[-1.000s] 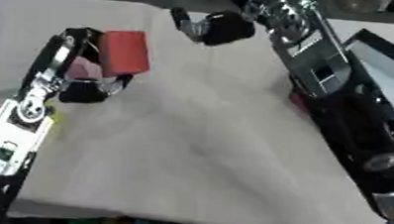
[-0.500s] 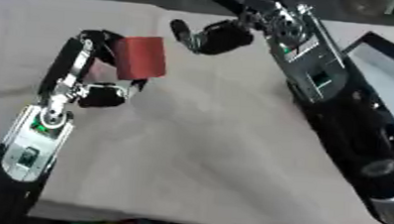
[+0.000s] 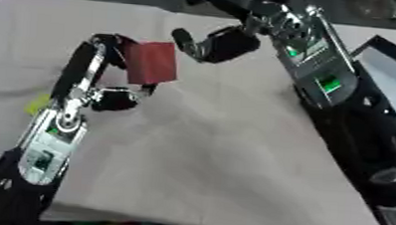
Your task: Pick up the objects with one hand, pass them to the other hand, and then place them into the box on the other side of the table.
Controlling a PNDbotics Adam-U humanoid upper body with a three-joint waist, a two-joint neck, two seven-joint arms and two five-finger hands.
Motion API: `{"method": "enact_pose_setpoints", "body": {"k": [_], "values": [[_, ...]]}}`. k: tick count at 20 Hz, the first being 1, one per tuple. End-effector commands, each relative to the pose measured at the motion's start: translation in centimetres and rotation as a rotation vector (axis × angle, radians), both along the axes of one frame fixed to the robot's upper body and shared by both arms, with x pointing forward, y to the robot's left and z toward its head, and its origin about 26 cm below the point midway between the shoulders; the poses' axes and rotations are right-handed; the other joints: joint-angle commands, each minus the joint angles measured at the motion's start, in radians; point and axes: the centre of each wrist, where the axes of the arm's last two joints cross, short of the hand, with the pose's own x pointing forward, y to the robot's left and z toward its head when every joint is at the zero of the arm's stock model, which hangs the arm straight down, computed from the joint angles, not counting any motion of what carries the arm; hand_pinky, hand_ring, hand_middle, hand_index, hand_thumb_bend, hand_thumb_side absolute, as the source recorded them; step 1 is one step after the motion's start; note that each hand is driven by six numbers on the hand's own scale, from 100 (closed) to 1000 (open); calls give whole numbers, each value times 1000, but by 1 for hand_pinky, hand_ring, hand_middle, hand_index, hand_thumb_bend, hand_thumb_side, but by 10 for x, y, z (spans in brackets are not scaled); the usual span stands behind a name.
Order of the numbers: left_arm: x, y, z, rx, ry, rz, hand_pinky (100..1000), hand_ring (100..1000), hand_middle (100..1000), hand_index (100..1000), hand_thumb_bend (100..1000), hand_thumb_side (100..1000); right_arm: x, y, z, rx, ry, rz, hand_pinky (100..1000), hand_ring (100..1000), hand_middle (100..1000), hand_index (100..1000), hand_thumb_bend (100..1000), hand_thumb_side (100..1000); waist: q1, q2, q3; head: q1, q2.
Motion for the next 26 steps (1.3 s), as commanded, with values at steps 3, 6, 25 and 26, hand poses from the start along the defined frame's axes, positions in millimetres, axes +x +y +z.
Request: {"method": "enact_pose_setpoints", "body": {"k": [3, 6, 25, 26], "values": [[-2, -4, 6, 5, -6, -12, 595, 472, 482, 597, 230, 100, -17, 2, 14, -24, -52, 103, 925, 1000, 931, 965, 121, 100, -12, -14, -7, 18, -10], [-3, -5, 7, 5, 0, -11, 594, 472, 482, 596, 230, 100, -24, -1, 17, -52, -46, 149, 926, 1000, 931, 965, 123, 100, -12, -12, -8, 21, -8], [-15, -12, 20, -44, -41, 28, 561, 451, 462, 594, 266, 100, -48, -26, 17, -164, -123, 154, 954, 1000, 931, 967, 261, 100, -18, -4, -21, 25, -6], [-15, -13, 20, -47, -39, 23, 560, 450, 461, 593, 268, 100, -48, -25, 15, -169, -129, 146, 955, 1000, 931, 968, 257, 100, -18, -3, -21, 21, -3]]}}
